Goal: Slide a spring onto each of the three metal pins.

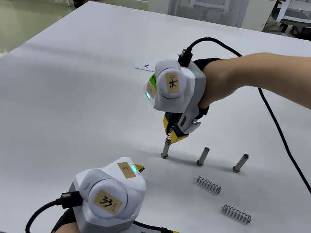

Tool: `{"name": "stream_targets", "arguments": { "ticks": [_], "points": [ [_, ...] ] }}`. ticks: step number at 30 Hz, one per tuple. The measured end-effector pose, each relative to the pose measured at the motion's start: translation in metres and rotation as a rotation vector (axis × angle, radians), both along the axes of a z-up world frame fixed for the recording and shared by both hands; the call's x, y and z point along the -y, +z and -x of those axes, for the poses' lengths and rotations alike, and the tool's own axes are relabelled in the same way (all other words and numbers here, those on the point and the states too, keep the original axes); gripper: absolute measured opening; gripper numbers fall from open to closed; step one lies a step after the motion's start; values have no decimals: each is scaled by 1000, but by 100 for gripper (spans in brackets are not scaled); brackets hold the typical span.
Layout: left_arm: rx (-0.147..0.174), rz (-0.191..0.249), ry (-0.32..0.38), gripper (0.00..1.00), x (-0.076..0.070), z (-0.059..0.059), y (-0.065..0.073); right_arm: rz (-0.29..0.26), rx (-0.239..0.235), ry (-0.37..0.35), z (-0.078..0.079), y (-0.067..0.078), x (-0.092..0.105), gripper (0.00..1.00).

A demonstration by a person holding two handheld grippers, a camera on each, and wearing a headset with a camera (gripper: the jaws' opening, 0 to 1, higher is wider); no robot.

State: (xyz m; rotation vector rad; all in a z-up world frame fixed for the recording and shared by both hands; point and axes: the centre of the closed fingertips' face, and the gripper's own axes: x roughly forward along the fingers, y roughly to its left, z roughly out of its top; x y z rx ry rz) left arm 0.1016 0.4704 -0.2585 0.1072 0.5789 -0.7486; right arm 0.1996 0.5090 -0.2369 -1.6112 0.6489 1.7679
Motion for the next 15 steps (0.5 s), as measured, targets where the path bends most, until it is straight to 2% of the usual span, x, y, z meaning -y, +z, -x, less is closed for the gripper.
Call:
{"name": "stream_targets", "arguments": {
  "ticks": [15],
  "points": [
    [-6, 23, 13, 99, -5, -2, -4, 44, -3, 4, -1, -24, -6, 13]
  ]
}}
